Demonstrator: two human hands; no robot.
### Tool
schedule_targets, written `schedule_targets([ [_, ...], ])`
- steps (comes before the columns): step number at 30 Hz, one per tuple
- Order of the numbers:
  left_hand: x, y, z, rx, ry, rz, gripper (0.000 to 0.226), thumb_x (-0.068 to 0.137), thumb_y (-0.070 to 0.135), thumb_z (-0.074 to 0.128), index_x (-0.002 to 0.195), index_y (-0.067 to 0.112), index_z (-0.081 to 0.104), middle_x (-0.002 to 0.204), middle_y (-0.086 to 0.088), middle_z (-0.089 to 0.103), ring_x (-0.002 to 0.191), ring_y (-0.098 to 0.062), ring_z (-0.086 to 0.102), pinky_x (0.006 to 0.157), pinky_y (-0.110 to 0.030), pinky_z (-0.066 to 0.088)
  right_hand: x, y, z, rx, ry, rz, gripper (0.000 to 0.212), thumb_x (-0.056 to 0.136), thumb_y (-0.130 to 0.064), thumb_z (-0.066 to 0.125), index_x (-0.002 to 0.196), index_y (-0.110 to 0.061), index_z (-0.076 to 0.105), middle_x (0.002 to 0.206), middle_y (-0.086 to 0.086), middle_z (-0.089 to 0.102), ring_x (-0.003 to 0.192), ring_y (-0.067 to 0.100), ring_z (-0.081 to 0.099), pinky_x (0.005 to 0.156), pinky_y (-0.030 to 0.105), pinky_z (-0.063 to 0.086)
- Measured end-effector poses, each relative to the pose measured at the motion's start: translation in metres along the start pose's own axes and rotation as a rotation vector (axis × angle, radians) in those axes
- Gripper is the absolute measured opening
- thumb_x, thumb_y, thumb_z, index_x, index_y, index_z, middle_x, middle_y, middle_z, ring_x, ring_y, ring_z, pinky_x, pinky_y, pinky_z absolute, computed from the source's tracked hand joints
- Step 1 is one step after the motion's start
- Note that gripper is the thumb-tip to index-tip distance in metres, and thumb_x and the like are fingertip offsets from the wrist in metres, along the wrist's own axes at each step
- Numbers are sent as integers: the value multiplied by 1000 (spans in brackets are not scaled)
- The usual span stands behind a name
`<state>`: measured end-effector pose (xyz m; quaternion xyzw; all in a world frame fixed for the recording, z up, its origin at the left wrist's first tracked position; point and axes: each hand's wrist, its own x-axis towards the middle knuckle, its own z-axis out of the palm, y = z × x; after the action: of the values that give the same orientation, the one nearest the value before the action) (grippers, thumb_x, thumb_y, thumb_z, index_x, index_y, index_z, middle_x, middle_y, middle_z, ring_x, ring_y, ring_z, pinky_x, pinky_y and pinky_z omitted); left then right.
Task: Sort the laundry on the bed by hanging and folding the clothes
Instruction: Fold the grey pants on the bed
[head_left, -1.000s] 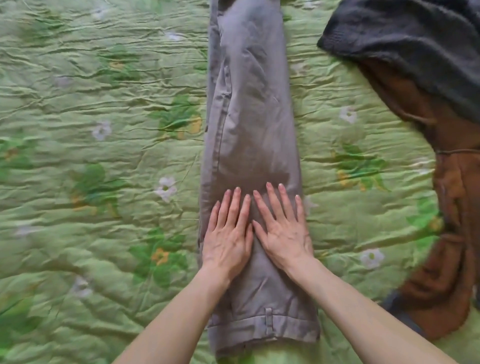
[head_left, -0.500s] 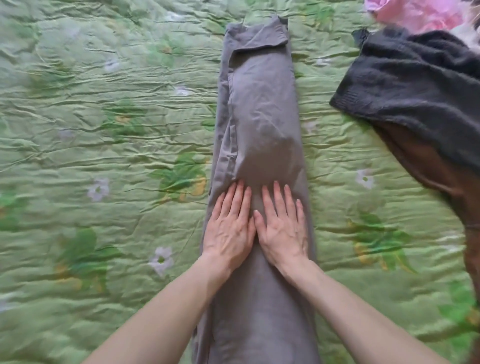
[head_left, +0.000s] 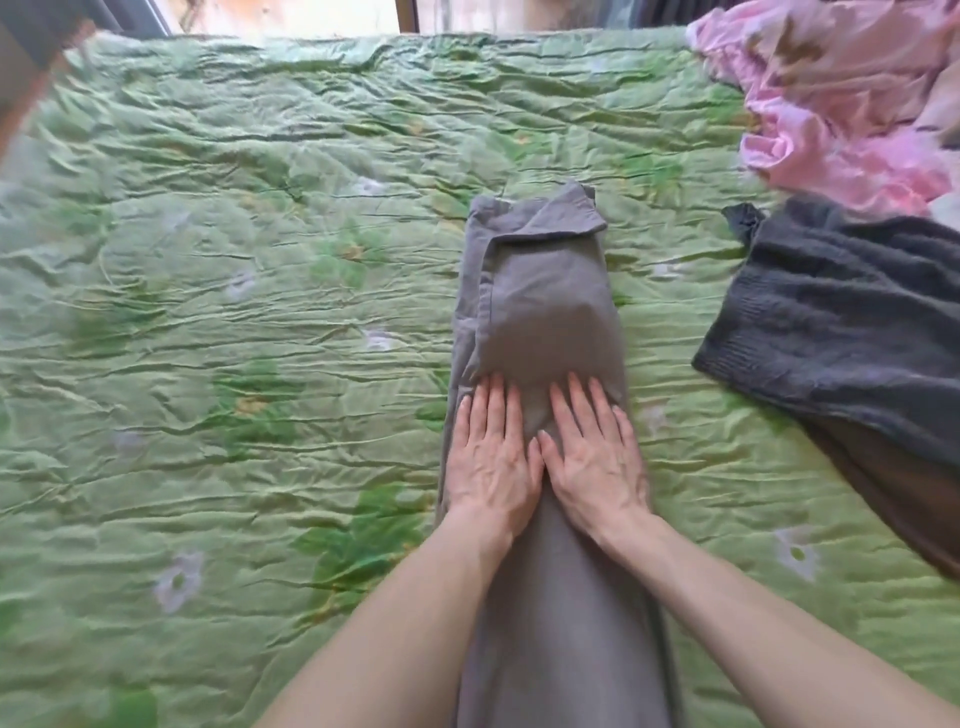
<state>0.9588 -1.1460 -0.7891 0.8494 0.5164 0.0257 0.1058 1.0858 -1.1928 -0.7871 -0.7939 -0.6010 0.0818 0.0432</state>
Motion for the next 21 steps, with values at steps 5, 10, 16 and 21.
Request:
schedule_targets([
  [5, 75, -4, -11, 66, -16, -28, 76, 108, 47, 29, 166, 4, 5, 175, -16, -2, 162, -27, -8, 130, -42, -9, 73, 16, -15, -24, 19, -20, 63, 108, -48, 35, 165, -25, 21, 174, 0, 10, 161, 17, 2, 127, 45, -2],
  [10, 109, -15, -6, 108, -53, -29, 79, 107, 53, 26, 166, 4, 4, 175, -16, -3, 162, -26, -8, 131, -42, -7, 144, 17, -27, -36, 48, 30, 55, 109, -44, 34, 158, -19, 38, 168, 4, 32, 157, 20, 21, 126, 43, 1],
  [16, 101, -21, 17, 21, 43, -29, 82, 104, 53, 25, 167, 6, 0, 175, -14, -8, 162, -26, -9, 131, -43, -6, 210, 5, -44, -127, 14, -24, 55, 105, -39, 41, 154, -15, 36, 162, 9, 34, 153, 27, 25, 125, 46, 16],
  [21, 103, -24, 24, -29, 123, -6, 83, 98, 52, 27, 166, 5, 16, 174, -16, 7, 163, -28, 2, 132, -43, 0, 275, -34, -57, 35, -169, -151, 68, 107, -36, 33, 166, -32, 0, 174, -5, -10, 161, 18, -6, 129, 49, 1],
])
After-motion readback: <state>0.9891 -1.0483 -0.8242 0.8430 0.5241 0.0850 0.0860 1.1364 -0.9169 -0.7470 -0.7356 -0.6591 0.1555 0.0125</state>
